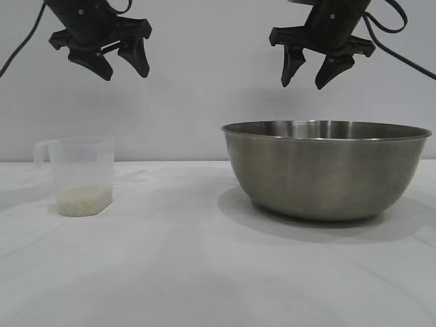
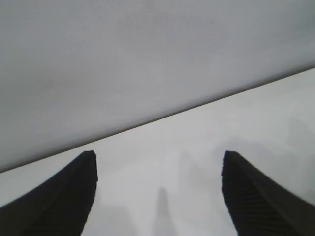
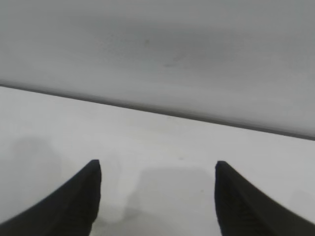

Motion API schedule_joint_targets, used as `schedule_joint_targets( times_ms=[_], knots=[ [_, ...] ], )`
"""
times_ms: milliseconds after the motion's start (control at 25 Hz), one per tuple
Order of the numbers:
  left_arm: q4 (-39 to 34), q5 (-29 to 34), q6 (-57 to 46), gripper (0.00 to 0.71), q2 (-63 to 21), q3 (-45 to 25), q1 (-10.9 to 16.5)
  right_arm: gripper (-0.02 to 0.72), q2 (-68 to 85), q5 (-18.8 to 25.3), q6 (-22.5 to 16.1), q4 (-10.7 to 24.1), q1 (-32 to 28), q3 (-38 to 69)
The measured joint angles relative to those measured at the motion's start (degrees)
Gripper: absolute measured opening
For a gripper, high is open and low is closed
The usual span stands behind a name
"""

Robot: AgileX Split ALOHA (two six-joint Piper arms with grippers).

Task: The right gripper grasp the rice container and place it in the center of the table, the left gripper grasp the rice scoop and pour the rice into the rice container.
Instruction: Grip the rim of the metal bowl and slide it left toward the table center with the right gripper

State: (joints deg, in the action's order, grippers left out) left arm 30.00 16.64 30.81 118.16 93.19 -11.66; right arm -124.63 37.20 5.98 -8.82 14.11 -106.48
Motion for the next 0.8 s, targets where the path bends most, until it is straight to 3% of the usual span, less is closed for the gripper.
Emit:
schedule_joint_targets(
  times_ms=[200, 560, 680, 800],
  knots=[
    [0.0, 0.3, 0.0, 0.470, 0.0, 0.0, 0.0, 0.477, 4.9, 6.9, -0.1, 2.6, -0.2, -0.1],
    [0.0, 0.6, 0.0, 0.470, 0.0, 0.0, 0.0, 0.477, 9.3, 28.6, -0.3, 4.0, -4.9, -0.3],
    [0.0, 0.6, 0.0, 0.470, 0.0, 0.0, 0.0, 0.477, 9.3, 32.8, -0.3, 4.2, -5.7, -0.3],
    [0.0, 0.6, 0.0, 0.470, 0.0, 0.0, 0.0, 0.477, 9.3, 33.6, -0.3, 3.1, -5.7, -0.3]
  ],
)
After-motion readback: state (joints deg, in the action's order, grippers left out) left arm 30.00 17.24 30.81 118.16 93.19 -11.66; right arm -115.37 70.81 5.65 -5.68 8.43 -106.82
